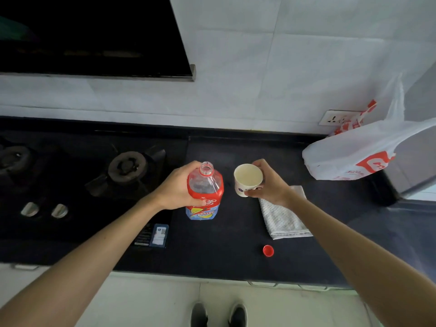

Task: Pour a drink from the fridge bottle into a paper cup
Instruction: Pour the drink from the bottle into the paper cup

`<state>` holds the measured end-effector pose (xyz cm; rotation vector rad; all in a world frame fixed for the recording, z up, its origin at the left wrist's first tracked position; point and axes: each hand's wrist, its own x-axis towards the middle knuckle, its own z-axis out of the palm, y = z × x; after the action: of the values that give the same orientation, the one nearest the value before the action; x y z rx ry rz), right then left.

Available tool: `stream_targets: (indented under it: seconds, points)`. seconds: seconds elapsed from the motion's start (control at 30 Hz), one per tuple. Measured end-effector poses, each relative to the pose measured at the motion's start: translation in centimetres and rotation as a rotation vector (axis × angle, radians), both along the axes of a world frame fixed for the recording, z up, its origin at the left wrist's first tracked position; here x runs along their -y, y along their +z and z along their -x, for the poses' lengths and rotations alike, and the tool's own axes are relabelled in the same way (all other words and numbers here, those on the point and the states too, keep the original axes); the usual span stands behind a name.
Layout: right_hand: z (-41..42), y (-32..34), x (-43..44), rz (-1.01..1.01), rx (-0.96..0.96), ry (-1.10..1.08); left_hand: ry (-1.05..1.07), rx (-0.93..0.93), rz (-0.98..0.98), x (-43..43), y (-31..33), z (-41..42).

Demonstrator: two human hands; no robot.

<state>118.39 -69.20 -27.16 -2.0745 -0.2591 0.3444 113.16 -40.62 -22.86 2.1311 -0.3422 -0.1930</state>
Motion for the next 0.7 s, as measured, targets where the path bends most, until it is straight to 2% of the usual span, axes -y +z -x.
stream_targets:
  seconds: [0.33, 0.7]
  points:
    - [2.6, -4.8, -0.5, 0.095, -0.035, -0.004, -0.013, -0.026, -0.013, -0.4, -2.7, 1.1]
    - [4.2, -6.9, -0.8, 0.161, -0.044, -0.030, -0.032, -0.055, -0.032, 0.3, -4.8, 1.8]
